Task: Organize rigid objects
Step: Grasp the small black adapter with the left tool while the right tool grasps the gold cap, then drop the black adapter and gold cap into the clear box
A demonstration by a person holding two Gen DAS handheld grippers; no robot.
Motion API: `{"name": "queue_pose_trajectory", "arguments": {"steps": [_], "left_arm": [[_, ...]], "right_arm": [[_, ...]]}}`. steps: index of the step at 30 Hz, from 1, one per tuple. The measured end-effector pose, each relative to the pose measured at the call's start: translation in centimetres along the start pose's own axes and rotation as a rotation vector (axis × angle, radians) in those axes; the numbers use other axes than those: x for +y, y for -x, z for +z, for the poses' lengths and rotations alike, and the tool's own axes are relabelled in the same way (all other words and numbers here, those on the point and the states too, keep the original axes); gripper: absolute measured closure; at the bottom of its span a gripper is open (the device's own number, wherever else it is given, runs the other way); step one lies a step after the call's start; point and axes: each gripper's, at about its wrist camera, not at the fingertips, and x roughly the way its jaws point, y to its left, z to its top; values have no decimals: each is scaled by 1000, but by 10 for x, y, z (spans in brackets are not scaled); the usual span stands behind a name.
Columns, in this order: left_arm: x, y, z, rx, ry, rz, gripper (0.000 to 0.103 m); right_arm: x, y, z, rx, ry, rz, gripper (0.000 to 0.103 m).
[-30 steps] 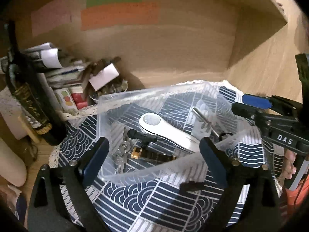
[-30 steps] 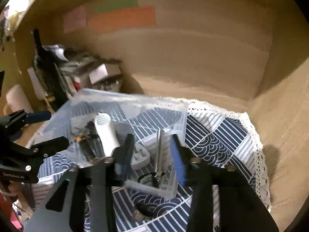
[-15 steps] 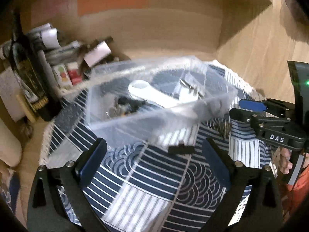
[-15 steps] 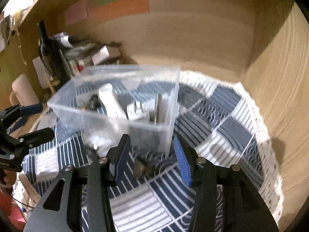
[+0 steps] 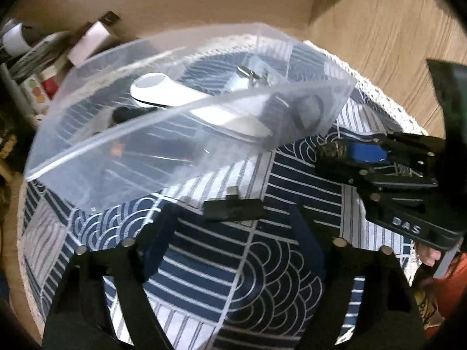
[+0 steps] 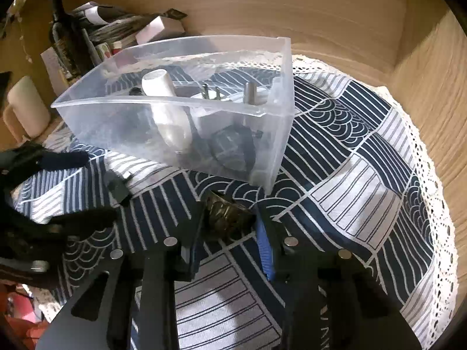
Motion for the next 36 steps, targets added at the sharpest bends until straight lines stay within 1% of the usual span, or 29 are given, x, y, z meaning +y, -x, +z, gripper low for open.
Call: {"name": "queue_pose_trajectory", "arguments": {"steps": [1,2,3,4,5,7,14,20,26,28,31,34,36], "left_arm": [[-2,-3,0,5,-7,3,36],[-4,-3,0,-7,-16,18,41],[-5,-2,-1,-13,-20,23,53],[-6,-2,-1,-14,-22,18,59],[-6,0,-2,-15,-20,11,60],[-3,4,-2,-20,-7,-1,59],[5,27,-4,-79,28,9,60],[14,70,0,-187,60,17,60],[28,107,18,-301,88,32,59],[33,116,24,-333,98,42,59],[40,123,33,-361,111,55,59],[47,121,40,-365,124,65,59],[51,115,44,-357,129,69,59]], "right_arm": [[1,1,-1,-4,2,-3,73],[1,4,-2,-15,3,-4,73],[1,6,-3,-22,2,-1,73],[1,9,-4,-31,1,2,73],[1,14,-4,-46,-3,2,73],[3,21,-4,-66,-6,4,73],[8,53,7,-170,-3,9,73],[18,74,26,-258,20,8,73],[23,89,48,-343,26,12,73],[23,91,56,-363,23,19,73],[25,92,67,-385,27,16,73],[24,87,76,-390,30,11,73],[22,78,80,-374,26,3,73]]}}
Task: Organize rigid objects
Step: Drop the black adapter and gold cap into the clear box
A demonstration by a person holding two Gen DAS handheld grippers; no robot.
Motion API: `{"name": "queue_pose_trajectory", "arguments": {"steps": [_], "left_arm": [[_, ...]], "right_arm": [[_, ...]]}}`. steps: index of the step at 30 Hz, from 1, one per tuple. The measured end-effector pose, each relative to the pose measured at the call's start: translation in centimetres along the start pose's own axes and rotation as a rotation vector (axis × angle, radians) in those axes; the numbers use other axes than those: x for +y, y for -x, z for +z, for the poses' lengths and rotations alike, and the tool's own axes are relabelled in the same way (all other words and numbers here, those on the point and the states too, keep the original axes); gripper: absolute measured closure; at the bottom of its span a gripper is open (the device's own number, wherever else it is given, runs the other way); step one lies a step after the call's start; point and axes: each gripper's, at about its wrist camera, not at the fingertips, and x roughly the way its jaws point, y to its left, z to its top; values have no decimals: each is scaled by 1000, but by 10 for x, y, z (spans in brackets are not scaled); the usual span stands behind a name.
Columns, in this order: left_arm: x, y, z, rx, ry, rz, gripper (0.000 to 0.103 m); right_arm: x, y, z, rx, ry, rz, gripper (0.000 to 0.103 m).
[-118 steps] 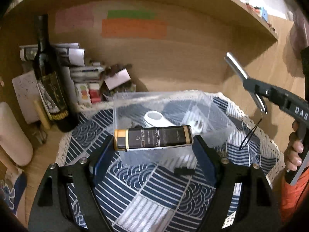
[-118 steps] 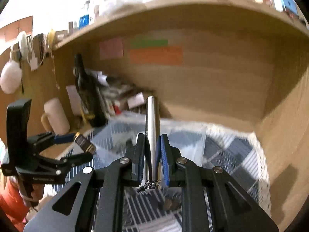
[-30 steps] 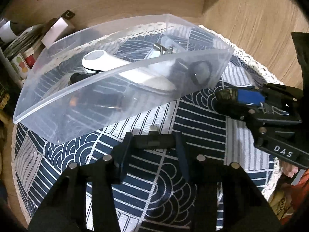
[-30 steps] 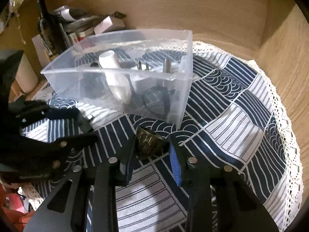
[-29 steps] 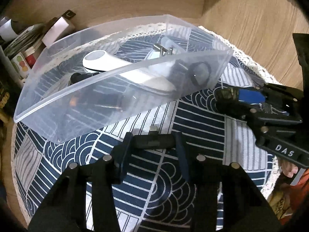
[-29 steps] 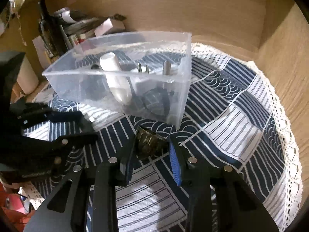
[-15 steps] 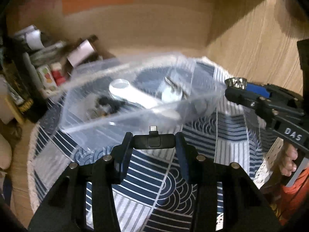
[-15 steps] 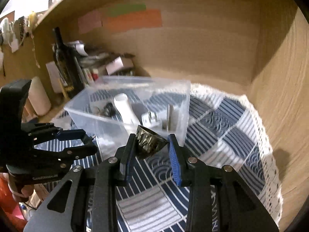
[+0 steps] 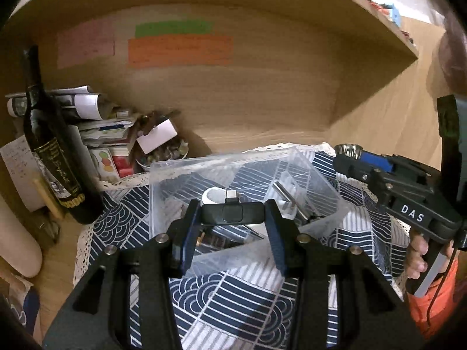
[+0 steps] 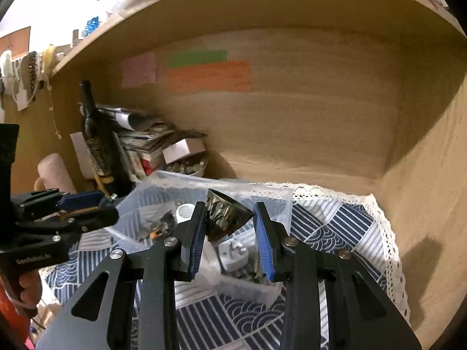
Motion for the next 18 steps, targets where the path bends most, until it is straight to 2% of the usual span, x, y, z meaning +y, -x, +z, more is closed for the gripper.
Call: {"name": "queue_pose_trajectory", "arguments": {"steps": [8,18], "left_arm": [[8,-56,-10,121,-1,3,59],[8,-81,-19,177,2,-5,59]], "right_arm": [[-13,-42,-16,126,-11,-23,73],[-11,-62,-30,195,10,-18,73]]}}
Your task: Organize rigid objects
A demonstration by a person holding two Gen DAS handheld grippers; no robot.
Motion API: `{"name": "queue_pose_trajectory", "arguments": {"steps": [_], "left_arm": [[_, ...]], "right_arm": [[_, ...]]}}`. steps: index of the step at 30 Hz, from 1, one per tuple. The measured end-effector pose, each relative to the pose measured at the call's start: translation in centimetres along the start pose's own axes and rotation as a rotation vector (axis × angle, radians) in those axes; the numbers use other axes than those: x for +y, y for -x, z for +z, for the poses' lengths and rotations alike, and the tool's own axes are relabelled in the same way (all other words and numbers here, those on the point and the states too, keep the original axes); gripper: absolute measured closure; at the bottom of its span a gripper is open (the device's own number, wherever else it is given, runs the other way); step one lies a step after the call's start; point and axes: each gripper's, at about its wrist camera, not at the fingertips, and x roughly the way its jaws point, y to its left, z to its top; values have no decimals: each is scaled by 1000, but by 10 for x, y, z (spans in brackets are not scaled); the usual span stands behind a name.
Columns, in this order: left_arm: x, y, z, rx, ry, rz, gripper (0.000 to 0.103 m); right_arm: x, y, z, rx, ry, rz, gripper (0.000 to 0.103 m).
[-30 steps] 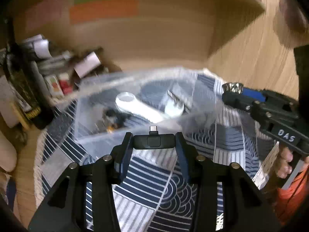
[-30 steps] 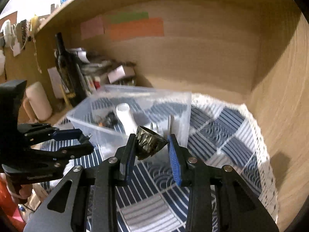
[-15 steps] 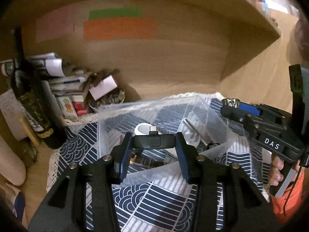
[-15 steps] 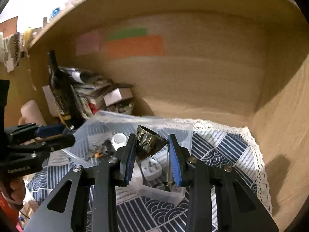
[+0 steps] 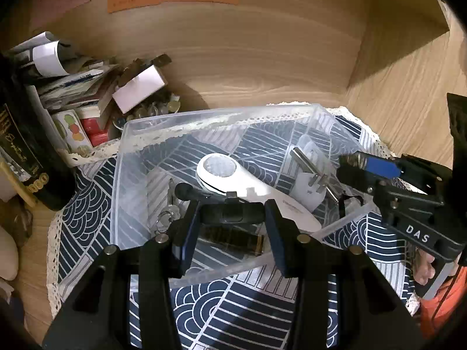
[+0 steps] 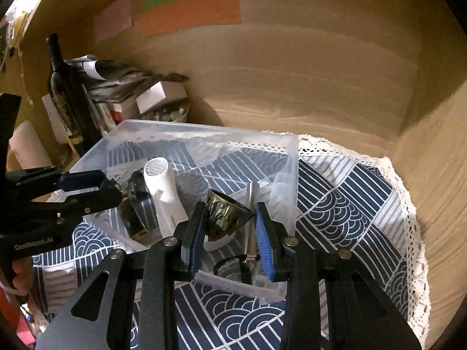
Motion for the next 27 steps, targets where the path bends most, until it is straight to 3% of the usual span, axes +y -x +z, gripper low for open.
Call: {"name": "queue_pose_trajectory", "arguments": {"steps": [5,9,12,17,20,22,24,27], "left_arm": [[2,4,-2,-15,9,0,48],[0,14,-3,-34,7,1,46],[-1,30,-3,-71,4,9,41],[-2,68,-5,-158,3,24,38],[-2,93,-7,-209,11,33,31],[-3,112,-9,-251,9,38,25],[-6,132,-12,-298,6,56,9],[-8,153,-16,-350,8,70,3]], "right_arm": [[-1,-1,0,1,-12,6,65],[1,9,2,-17,-13,12,64],[5,26,5,-57,-7,15,60],[14,64,10,-160,4,24,45],[20,85,11,-211,7,37,41],[24,103,9,-261,4,41,26],[29,116,7,-305,3,37,19],[37,134,5,-358,13,18,14]]}}
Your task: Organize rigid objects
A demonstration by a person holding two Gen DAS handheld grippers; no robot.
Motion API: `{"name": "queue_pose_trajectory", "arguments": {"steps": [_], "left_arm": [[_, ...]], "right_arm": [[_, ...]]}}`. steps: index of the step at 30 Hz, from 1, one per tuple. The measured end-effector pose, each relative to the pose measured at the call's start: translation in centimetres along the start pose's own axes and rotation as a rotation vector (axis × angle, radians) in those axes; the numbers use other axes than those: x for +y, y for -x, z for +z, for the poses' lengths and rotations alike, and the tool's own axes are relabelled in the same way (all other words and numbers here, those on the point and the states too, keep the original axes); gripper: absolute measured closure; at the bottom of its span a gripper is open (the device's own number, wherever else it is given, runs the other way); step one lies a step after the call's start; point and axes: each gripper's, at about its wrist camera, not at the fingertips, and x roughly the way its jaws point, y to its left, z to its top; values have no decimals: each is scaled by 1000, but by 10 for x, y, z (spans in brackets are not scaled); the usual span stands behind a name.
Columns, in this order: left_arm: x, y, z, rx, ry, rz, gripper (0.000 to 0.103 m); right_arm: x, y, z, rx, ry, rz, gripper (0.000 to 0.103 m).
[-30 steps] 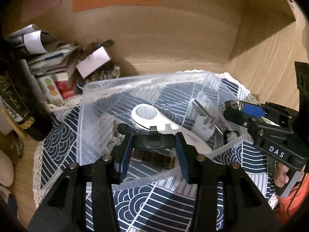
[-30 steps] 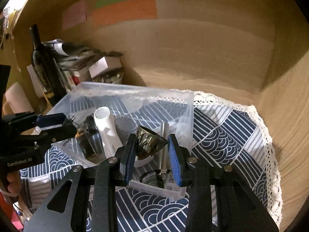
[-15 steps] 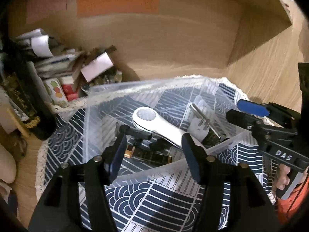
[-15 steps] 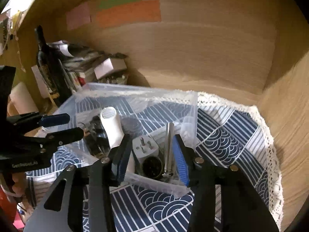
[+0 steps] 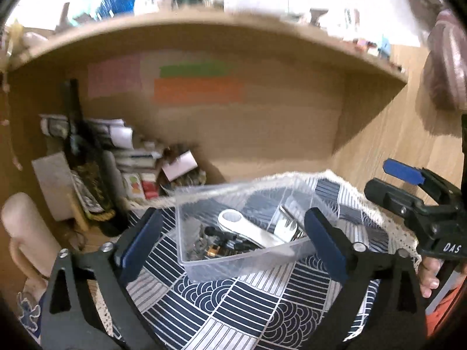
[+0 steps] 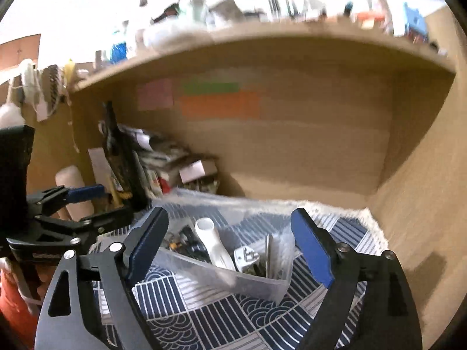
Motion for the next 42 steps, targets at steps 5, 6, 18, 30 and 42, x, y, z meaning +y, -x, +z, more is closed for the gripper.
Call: {"name": "queue_pose_trajectory", "arguments": {"steps": [5,6,18,30,42], "left_arm": [[-4,28,2,-55,-5,9,0],[-4,32,2,-62,-2,9,0],[-8,55,-1,-111,-7,21,0],[-12,56,-1,-119,-6,18,0],[-14,56,-1,-125,-13,13,0]], "right_arm": [[6,23,0,-68,-11,-14,0],[6,27,-1,-78,-18,-10,0],[10,45,-7,-97,-30,-14,0],[11,49,-9,-105,-29,-17,0],[13,52,-6,-121,-16,-23,0]]}}
